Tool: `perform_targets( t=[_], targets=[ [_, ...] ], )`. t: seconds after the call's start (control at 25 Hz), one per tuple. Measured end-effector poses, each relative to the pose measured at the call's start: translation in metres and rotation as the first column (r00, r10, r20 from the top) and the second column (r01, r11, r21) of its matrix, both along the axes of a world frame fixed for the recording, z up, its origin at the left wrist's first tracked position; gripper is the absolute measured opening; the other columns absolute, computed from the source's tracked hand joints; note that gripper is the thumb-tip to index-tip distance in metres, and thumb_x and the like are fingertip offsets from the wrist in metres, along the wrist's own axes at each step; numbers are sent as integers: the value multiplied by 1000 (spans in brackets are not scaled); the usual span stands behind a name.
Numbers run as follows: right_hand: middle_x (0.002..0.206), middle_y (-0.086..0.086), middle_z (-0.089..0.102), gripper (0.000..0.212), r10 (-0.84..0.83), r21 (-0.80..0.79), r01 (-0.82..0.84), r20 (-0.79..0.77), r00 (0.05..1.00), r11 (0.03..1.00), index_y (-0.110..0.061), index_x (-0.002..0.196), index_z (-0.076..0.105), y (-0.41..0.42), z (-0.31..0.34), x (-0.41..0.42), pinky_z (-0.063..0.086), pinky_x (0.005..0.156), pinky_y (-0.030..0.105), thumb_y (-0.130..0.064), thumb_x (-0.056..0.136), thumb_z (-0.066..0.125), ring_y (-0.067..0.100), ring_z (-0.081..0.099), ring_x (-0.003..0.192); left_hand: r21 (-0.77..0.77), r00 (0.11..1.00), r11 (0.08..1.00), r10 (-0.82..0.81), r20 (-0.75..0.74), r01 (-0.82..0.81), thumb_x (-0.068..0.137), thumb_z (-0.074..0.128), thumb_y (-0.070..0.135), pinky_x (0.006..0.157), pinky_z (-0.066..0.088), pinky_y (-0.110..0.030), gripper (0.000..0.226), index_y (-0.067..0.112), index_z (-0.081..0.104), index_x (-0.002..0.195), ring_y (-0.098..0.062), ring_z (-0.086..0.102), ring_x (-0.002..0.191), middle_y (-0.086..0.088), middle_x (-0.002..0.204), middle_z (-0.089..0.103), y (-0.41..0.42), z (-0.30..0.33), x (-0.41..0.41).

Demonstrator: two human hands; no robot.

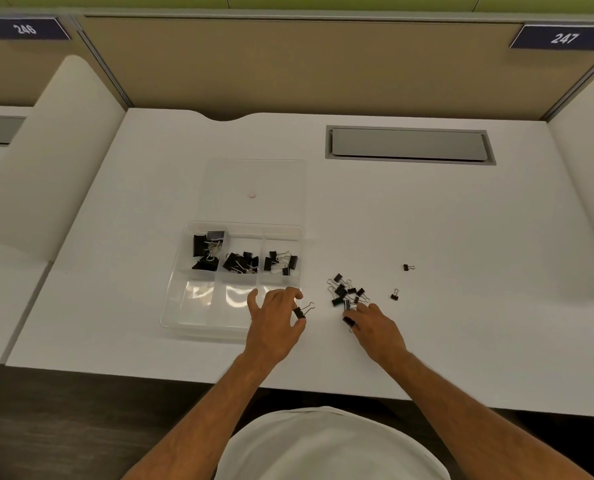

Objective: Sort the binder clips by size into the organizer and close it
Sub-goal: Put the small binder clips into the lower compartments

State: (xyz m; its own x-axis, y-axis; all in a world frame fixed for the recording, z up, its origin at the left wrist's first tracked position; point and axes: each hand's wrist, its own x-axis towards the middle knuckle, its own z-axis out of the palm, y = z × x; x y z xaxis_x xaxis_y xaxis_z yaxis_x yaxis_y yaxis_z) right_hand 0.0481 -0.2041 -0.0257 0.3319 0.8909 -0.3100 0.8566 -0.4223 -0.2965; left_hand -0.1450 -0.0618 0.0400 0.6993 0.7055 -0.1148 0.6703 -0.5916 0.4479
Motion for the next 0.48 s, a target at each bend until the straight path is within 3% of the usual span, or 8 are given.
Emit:
perform_targets(
  t=[0.48],
  targets=[
    [102,-7,58,12,-269,19,271,-48,962,963,-22,106,58,11,-4,-15,49,71,29,-19,94,55,16,54,97,-41,990,996,-70,121,75,82,70,34,113,0,-35,41,33,49,116,-3,51,113,22,94,54,54,-18,-40]
  ],
)
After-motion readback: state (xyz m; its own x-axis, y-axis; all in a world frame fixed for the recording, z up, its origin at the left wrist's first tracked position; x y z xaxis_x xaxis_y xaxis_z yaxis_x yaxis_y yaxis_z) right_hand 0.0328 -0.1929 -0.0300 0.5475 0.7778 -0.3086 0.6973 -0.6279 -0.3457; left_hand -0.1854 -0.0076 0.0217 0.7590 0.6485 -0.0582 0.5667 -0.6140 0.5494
